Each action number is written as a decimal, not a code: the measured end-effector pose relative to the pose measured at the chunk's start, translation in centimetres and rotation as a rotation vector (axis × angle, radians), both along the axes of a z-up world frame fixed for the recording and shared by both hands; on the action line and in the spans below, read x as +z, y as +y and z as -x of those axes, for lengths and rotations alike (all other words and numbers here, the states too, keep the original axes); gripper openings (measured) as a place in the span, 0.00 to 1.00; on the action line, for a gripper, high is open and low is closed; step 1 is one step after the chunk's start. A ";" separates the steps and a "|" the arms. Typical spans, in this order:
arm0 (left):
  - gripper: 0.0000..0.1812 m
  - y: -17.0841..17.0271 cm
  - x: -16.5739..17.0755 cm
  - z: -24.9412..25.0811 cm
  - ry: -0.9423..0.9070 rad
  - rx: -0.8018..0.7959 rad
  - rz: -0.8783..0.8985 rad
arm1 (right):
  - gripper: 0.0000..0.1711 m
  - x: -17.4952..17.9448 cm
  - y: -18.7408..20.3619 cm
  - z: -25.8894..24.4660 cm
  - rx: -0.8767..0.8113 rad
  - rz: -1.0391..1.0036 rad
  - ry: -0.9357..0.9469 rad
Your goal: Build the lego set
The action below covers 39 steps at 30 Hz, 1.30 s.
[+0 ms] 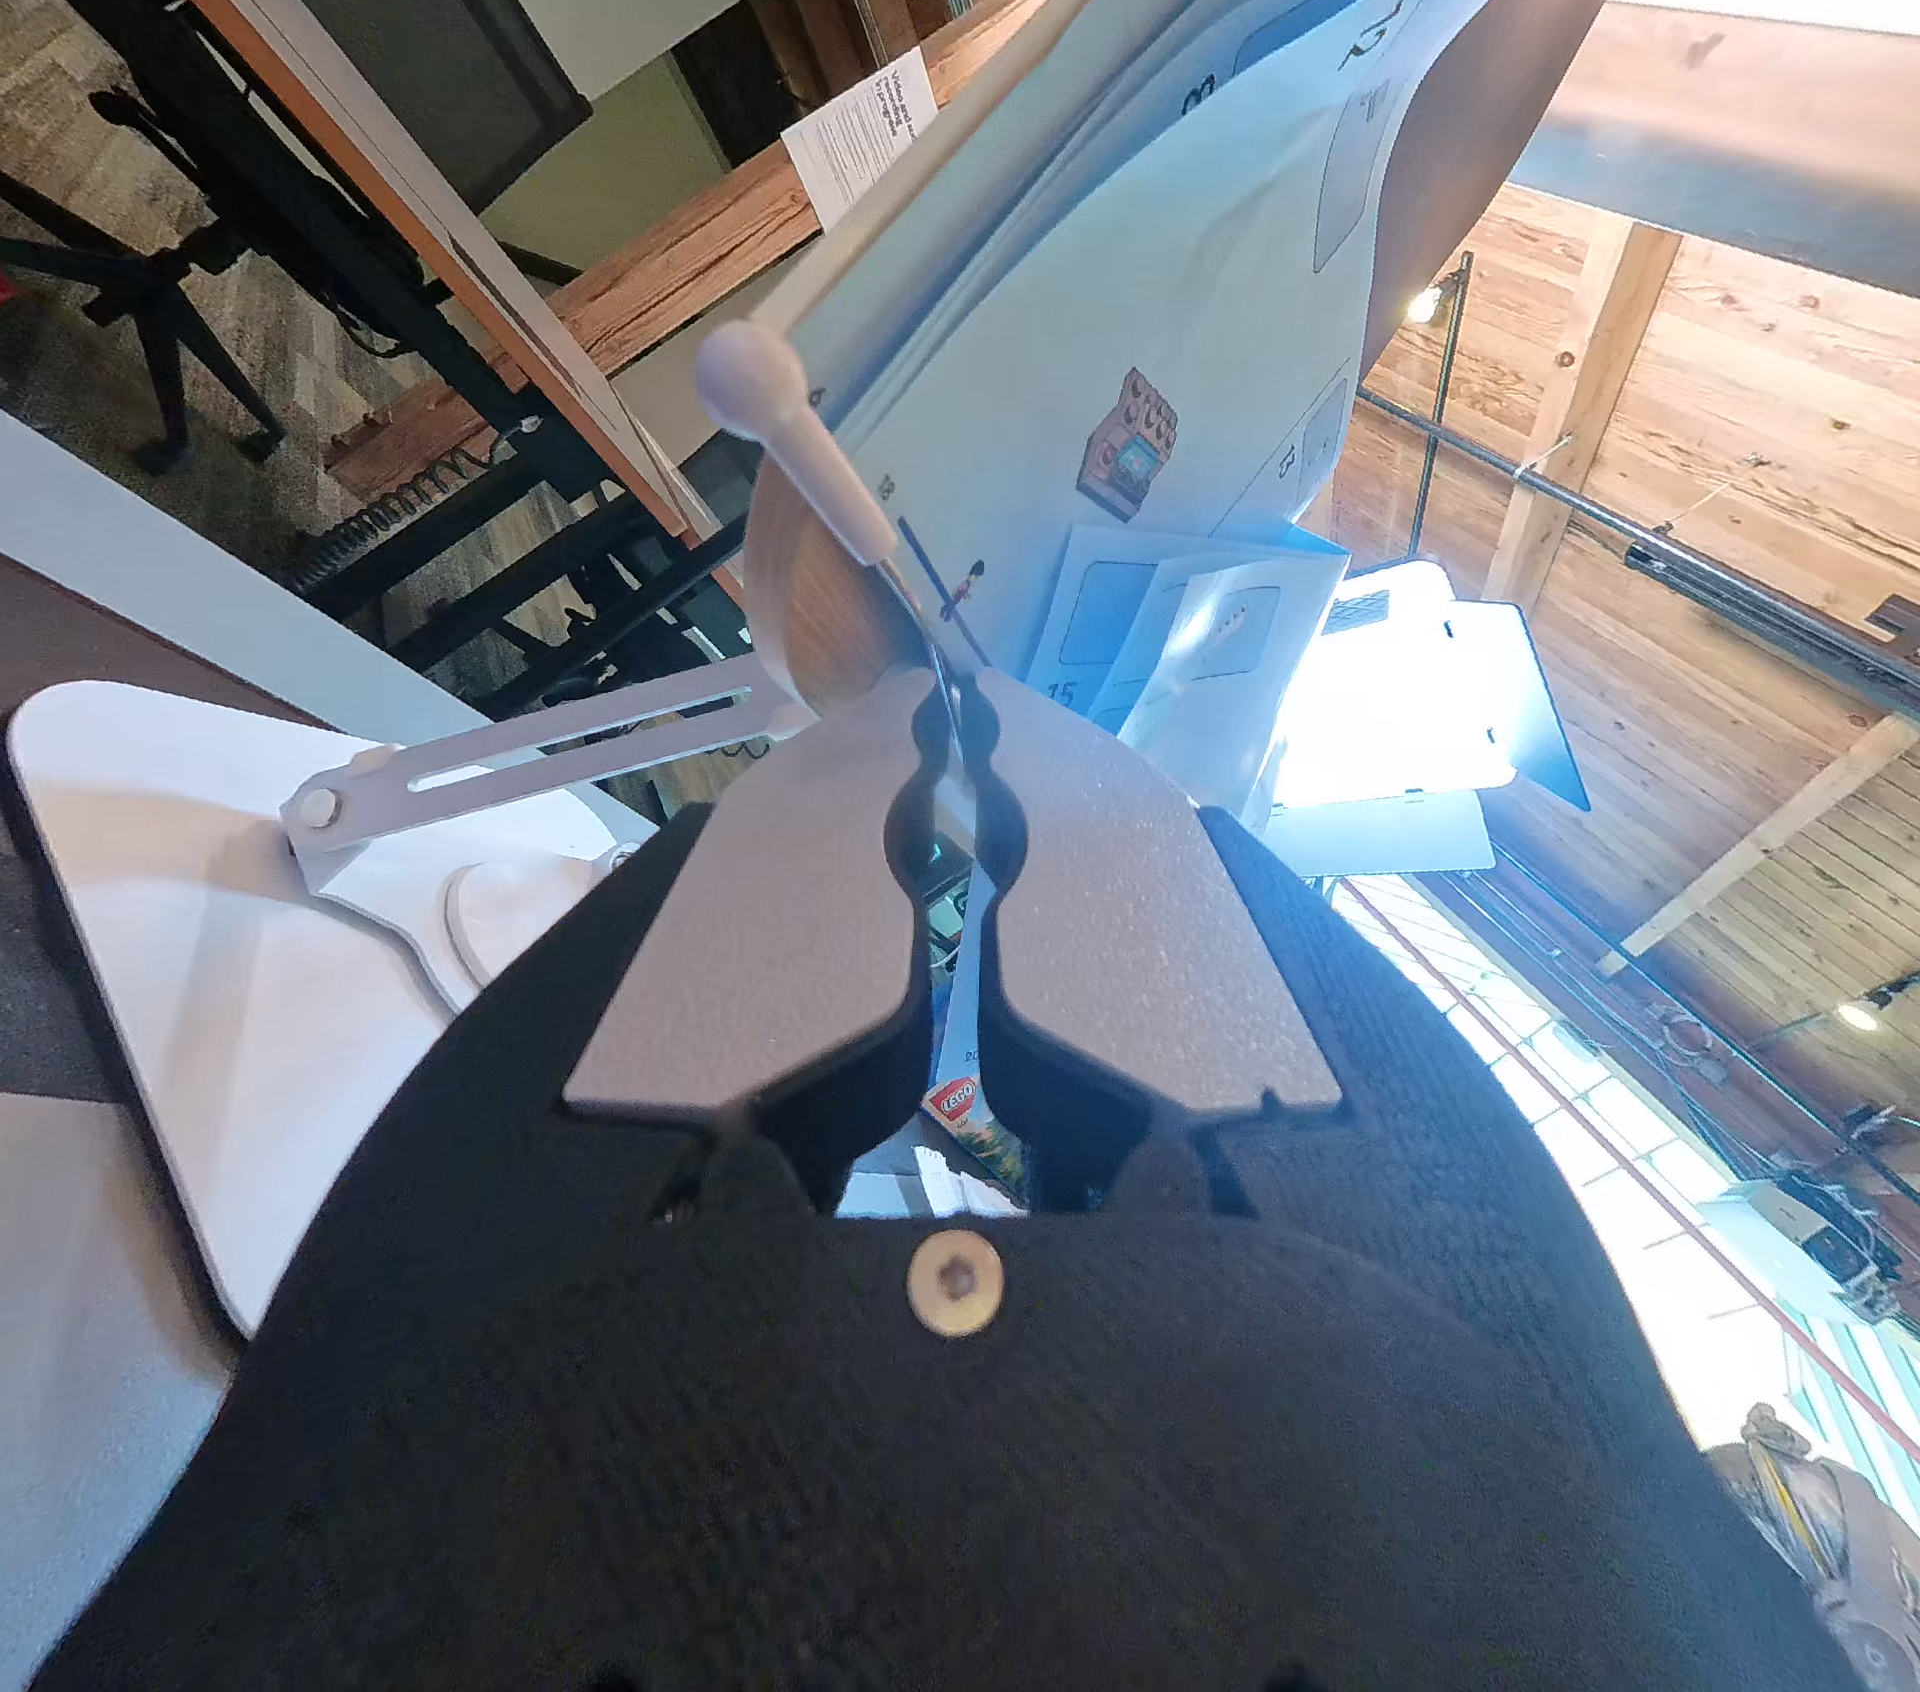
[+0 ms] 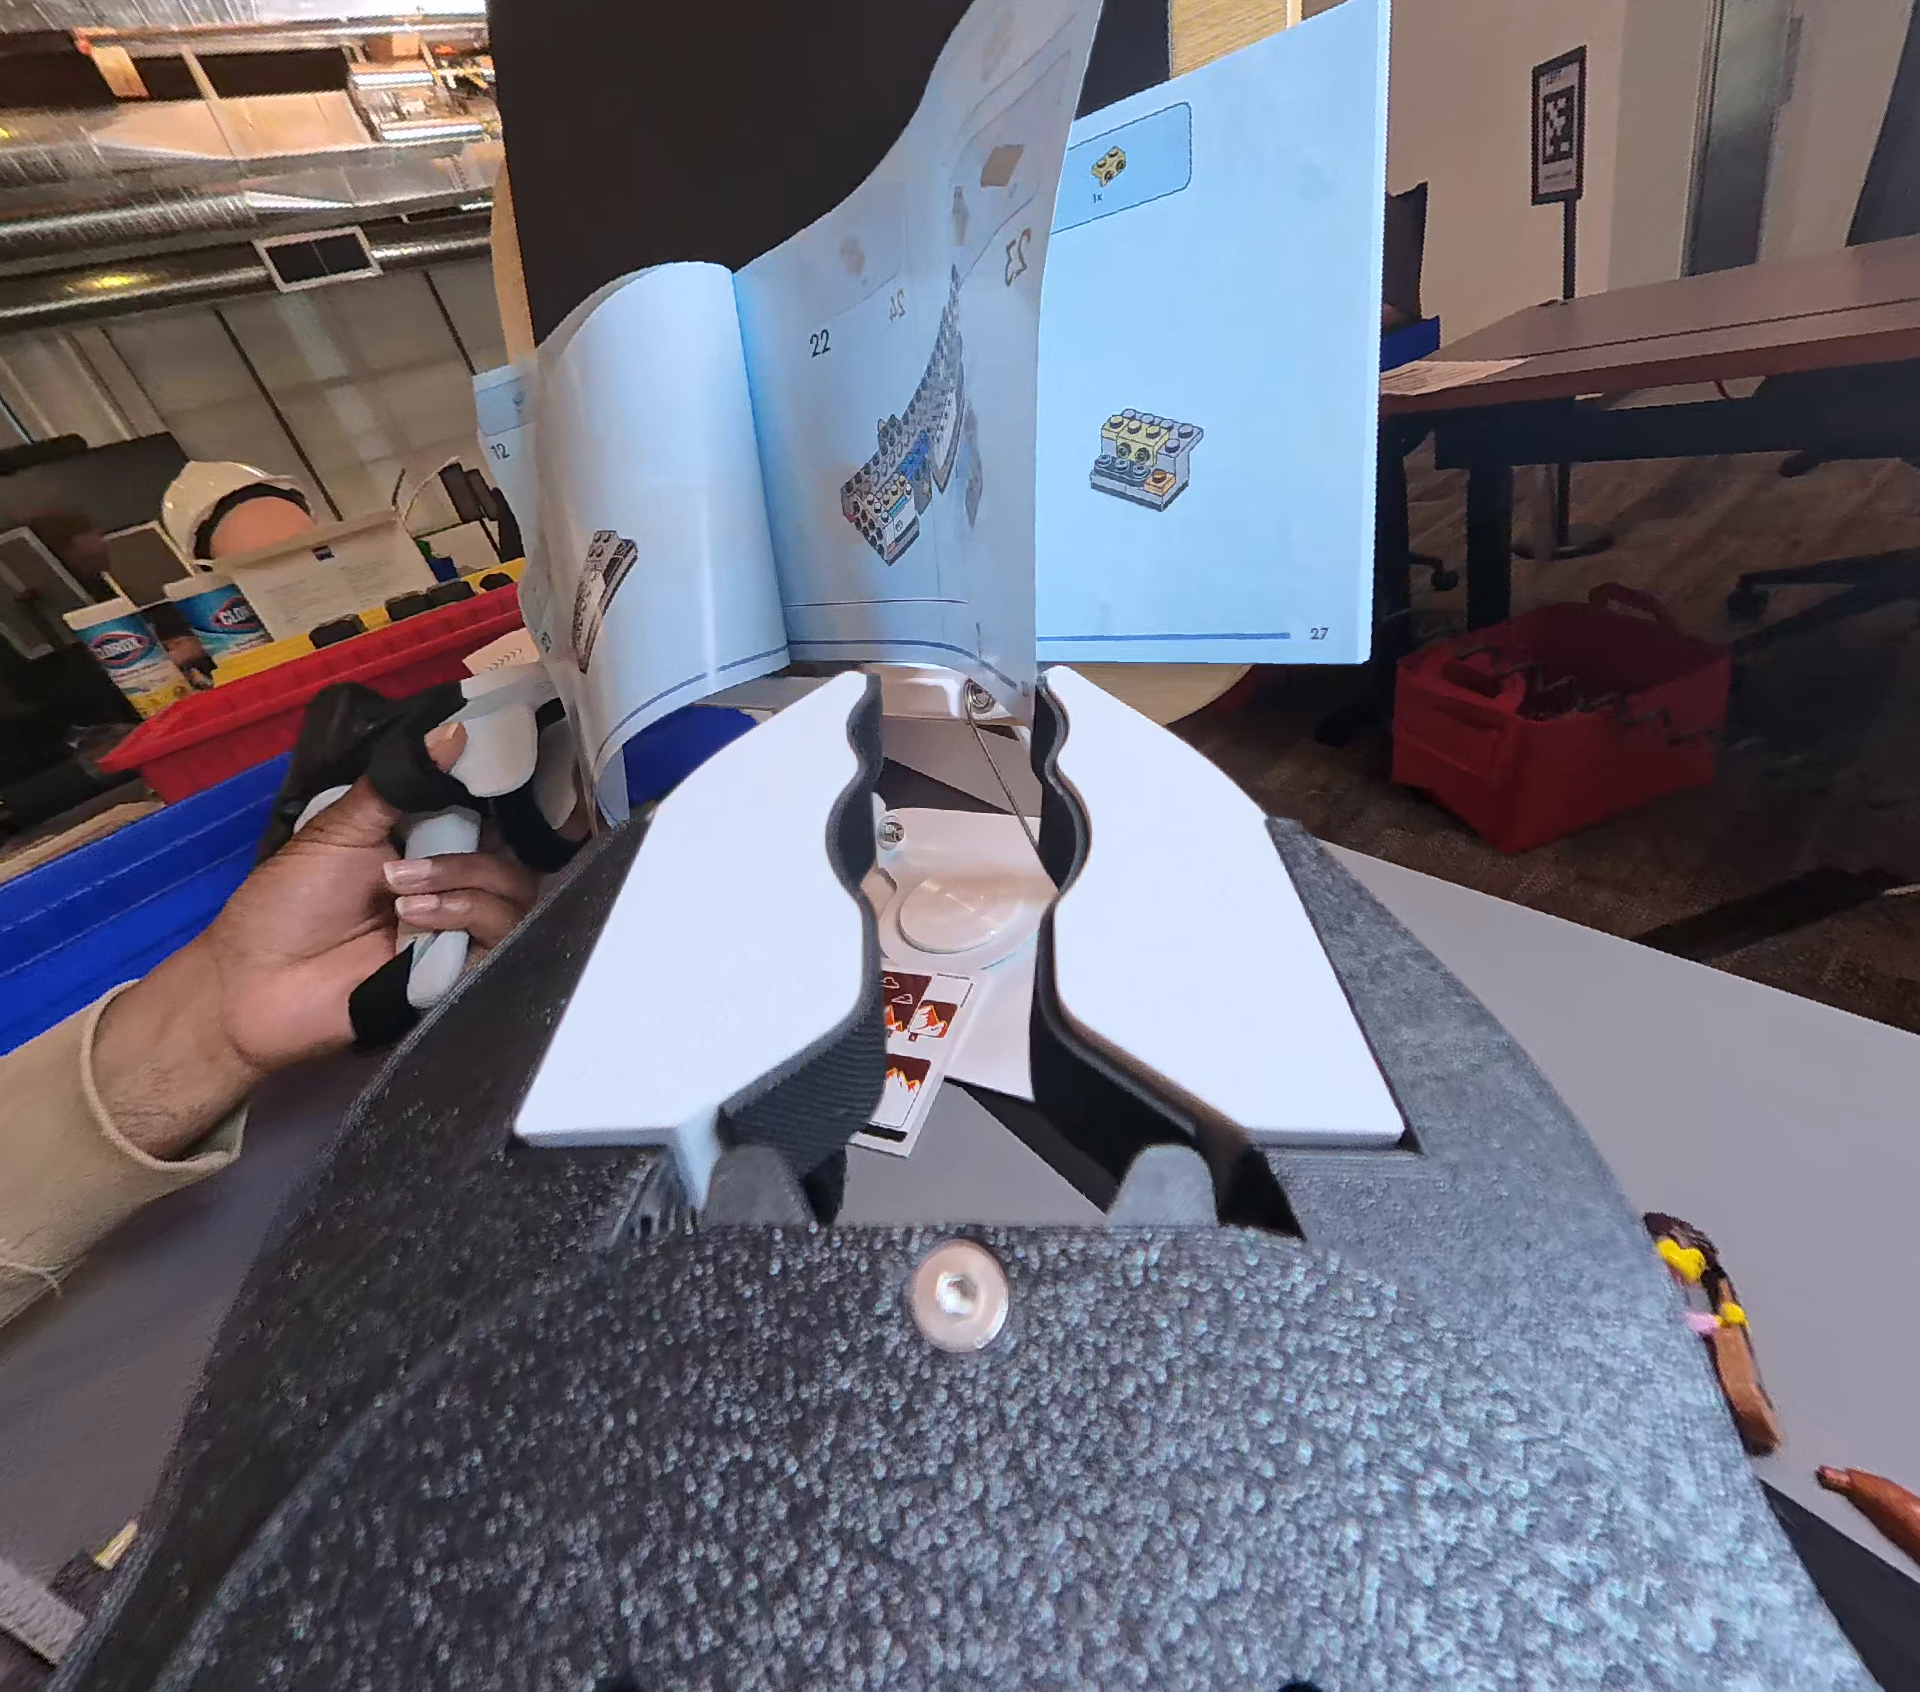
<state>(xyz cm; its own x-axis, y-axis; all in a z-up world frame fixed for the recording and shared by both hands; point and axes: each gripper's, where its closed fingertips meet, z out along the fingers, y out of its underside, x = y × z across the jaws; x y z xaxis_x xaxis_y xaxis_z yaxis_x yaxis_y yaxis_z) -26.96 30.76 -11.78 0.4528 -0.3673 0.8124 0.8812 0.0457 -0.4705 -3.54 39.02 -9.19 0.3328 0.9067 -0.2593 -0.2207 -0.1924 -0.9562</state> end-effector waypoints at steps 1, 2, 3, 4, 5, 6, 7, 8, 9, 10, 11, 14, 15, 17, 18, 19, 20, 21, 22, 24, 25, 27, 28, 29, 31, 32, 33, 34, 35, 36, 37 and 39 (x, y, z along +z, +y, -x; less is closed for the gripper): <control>0.01 0.0 0.0 0.0 -0.001 -0.001 0.000 | 0.14 0.0 0.0 -0.1 -0.005 0.002 -0.001; 0.01 0.0 0.0 0.0 -0.001 -0.001 -0.001 | 0.12 -0.1 -0.1 -0.1 -0.009 0.001 -0.004; 0.01 0.0 0.0 0.0 -0.004 -0.003 -0.004 | 0.11 -0.1 -0.3 -0.1 -0.008 -0.003 -0.007; 0.01 0.0 0.0 0.0 -0.012 -0.007 -0.008 | 0.10 -0.1 -0.5 -0.1 -0.007 -0.006 -0.011; 0.01 0.0 0.0 0.0 -0.018 -0.011 -0.011 | 0.10 -0.2 -0.7 0.0 -0.004 -0.010 -0.018; 0.01 0.0 0.0 0.0 -0.021 -0.011 -0.014 | 0.10 -0.2 -1.0 0.0 -0.001 -0.014 -0.023; 0.01 0.0 0.0 0.0 -0.021 -0.012 -0.014 | 0.09 -0.2 -1.2 0.1 0.002 -0.017 -0.029; 0.01 0.0 0.0 0.0 -0.021 -0.012 -0.014 | 0.09 -0.2 -1.5 0.2 0.006 -0.020 -0.034; 0.01 0.0 0.0 0.0 -0.022 -0.011 -0.014 | 0.08 -0.1 -1.8 0.3 0.011 -0.024 -0.037; 0.01 0.0 0.1 0.0 -0.021 -0.011 -0.014 | 0.08 -0.1 -2.0 0.4 0.016 -0.027 -0.042; 0.01 0.0 0.1 0.0 -0.021 -0.011 -0.013 | 0.07 0.0 -2.3 0.5 0.021 -0.032 -0.047; 0.01 0.0 0.1 0.0 -0.025 -0.012 -0.013 | 0.07 0.2 -2.9 0.9 0.030 -0.045 -0.061; 0.01 0.0 0.1 0.0 -0.024 -0.013 -0.013 | 0.07 0.3 -3.1 1.0 0.033 -0.048 -0.064; 0.01 0.0 0.1 0.0 -0.025 -0.013 -0.014 | 0.07 0.4 -3.3 1.2 0.036 -0.053 -0.074; 0.01 0.0 0.1 0.0 -0.026 -0.014 -0.014 | 0.07 0.4 -3.4 1.3 0.037 -0.055 -0.078; 0.01 0.0 0.1 0.0 -0.027 -0.014 -0.014 | 0.07 0.5 -3.5 1.3 0.038 -0.057 -0.079; 0.01 0.0 0.1 0.0 -0.027 -0.014 -0.014 | 0.07 0.5 -3.5 1.4 0.038 -0.057 -0.080; 0.01 0.0 0.1 0.0 -0.028 -0.014 -0.014 | 0.07 0.6 -3.6 1.4 0.039 -0.058 -0.081; 0.00 0.0 0.1 0.0 -0.029 -0.014 -0.014 | 0.06 0.6 -3.6 1.4 0.039 -0.058 -0.081; 0.01 0.0 0.1 0.0 -0.031 -0.015 -0.015 | 0.06 0.6 -3.7 1.4 0.038 -0.059 -0.084; 0.00 0.0 0.1 0.0 -0.032 -0.015 -0.015 | 0.06 0.7 -3.7 1.4 0.037 -0.060 -0.085; 0.00 0.1 0.1 0.0 -0.032 -0.016 -0.015 | 0.05 0.6 -3.7 1.4 0.034 -0.060 -0.091; 0.00 0.1 0.1 0.0 -0.032 -0.016 -0.015 | 0.05 0.7 -3.7 1.4 0.033 -0.061 -0.094; 0.00 0.1 0.1 0.0 -0.033 -0.016 -0.015 | 0.05 0.6 -3.7 1.4 0.031 -0.061 -0.099; 0.00 0.0 0.1 0.0 -0.034 -0.017 -0.015 | 0.05 0.6 -3.6 1.4 0.024 -0.061 -0.112; 0.00 0.0 0.1 0.0 -0.035 -0.017 -0.015 | 0.04 0.6 -3.6 1.4 0.021 -0.061 -0.118; 0.00 0.0 0.1 0.0 -0.035 -0.017 -0.015 | 0.04 0.6 -3.6 1.4 0.017 -0.060 -0.124; 0.00 0.0 0.1 0.0 -0.036 -0.017 -0.015 | 0.04 0.6 -3.7 1.3 0.015 -0.059 -0.129; 0.00 0.0 0.1 0.0 -0.037 -0.017 -0.015 | 0.04 0.6 -3.7 1.3 0.011 -0.059 -0.135; 0.00 0.0 0.1 0.0 -0.037 -0.017 -0.015 | 0.03 0.5 -3.7 1.3 0.007 -0.058 -0.145; 0.00 0.0 0.1 0.0 -0.037 -0.017 -0.015 | 0.02 0.4 -3.7 1.3 -0.001 -0.057 -0.160; 0.00 0.0 0.1 0.0 -0.037 -0.017 -0.016 | 0.00 -0.1 -3.8 1.3 -0.023 -0.065 -0.219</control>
<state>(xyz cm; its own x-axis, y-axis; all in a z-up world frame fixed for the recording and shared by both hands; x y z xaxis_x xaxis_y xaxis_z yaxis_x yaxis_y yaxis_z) -26.97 30.79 -11.67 0.4159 -0.3875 0.8227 0.8989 0.0379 -0.4365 -4.84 35.20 -9.27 0.3954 0.9106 -0.1203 -0.0104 -0.1265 -0.9919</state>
